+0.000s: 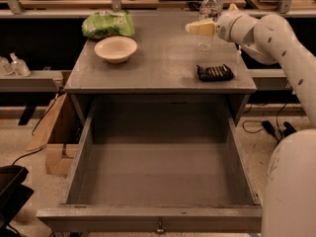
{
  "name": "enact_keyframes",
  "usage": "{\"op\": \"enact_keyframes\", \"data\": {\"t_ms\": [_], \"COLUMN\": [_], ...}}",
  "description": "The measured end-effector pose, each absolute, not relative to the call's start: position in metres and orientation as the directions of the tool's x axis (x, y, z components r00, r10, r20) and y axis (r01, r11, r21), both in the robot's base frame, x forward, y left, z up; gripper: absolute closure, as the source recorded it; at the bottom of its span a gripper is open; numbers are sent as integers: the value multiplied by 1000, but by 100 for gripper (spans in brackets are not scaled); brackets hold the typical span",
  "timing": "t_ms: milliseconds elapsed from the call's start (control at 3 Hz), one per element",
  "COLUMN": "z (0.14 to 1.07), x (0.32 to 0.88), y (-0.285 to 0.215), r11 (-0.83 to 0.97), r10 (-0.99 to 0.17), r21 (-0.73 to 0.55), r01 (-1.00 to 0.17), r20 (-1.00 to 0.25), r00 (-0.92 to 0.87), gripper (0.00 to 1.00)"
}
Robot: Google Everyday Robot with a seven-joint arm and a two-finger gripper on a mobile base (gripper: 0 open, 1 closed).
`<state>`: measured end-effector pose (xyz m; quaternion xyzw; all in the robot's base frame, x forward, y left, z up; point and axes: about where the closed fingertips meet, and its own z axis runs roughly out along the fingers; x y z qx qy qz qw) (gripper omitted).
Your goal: Pick water bottle from top drawer and place on counter
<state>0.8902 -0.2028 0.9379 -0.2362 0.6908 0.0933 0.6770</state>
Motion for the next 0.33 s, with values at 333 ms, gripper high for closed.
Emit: {"op": "enact_keyframes", "data": {"t_ms": [333], "z": [938], "x": [890], "y": [-203], "r11": [871], "r10": [-200], "r21": [-191], "r01": [-453], "r20": [-979], "r00": [28], "gripper": [0]}}
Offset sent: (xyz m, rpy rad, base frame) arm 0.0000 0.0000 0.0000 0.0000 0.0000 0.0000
